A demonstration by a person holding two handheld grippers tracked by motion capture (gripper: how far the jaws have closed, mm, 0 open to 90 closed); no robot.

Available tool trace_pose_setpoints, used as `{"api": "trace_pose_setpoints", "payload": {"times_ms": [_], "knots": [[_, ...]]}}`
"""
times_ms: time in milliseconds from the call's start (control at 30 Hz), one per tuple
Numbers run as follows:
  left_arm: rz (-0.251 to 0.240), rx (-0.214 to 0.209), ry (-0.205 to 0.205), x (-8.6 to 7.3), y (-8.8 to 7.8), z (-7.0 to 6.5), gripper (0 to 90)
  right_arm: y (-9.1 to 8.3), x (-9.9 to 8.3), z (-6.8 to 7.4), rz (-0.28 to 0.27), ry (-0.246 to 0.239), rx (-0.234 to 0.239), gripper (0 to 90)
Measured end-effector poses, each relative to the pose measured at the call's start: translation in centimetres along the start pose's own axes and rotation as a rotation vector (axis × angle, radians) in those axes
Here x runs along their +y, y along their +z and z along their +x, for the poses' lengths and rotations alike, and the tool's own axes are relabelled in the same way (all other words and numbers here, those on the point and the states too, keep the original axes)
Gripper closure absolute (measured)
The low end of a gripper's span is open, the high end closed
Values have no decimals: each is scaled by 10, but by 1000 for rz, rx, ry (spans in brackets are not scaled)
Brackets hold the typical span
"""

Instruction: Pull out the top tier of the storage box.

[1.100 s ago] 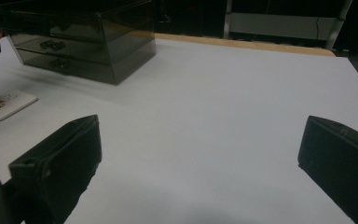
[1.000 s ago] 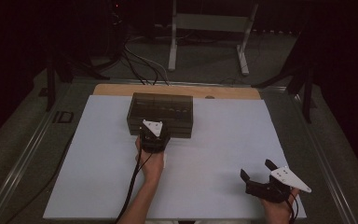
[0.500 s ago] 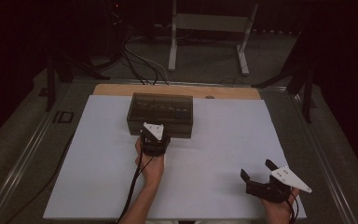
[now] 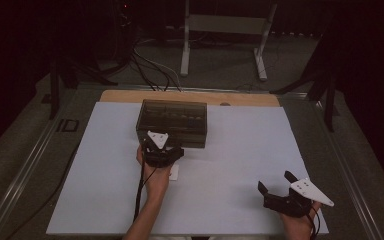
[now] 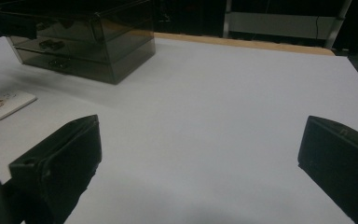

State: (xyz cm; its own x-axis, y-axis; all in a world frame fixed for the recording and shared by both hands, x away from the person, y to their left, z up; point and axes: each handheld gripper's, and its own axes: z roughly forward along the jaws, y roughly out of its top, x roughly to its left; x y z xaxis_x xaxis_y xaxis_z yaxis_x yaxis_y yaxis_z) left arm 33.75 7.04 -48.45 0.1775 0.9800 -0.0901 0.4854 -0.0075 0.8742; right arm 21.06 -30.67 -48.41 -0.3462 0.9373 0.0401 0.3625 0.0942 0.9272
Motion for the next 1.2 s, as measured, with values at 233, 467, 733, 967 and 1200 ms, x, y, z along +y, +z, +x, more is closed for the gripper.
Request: {"api": "trace_pose_setpoints", "payload": {"times_ms": [233,467,733,967,1200], "knots": [[5,-47,40,4,-8,13,36,0,0,0,2,0,-1,0],[12,-85,31,10,-16,29,26,0,0,-1,1,0,-2,0],[14,-149,23,19,-27,44,27,0,0,0,3,2,-3,0],[23,-242,6,26,-33,55,27,0,-1,0,3,-1,-2,0],[10,-315,58,33,-36,57,27,0,-1,0,5,3,-2,0]]}}
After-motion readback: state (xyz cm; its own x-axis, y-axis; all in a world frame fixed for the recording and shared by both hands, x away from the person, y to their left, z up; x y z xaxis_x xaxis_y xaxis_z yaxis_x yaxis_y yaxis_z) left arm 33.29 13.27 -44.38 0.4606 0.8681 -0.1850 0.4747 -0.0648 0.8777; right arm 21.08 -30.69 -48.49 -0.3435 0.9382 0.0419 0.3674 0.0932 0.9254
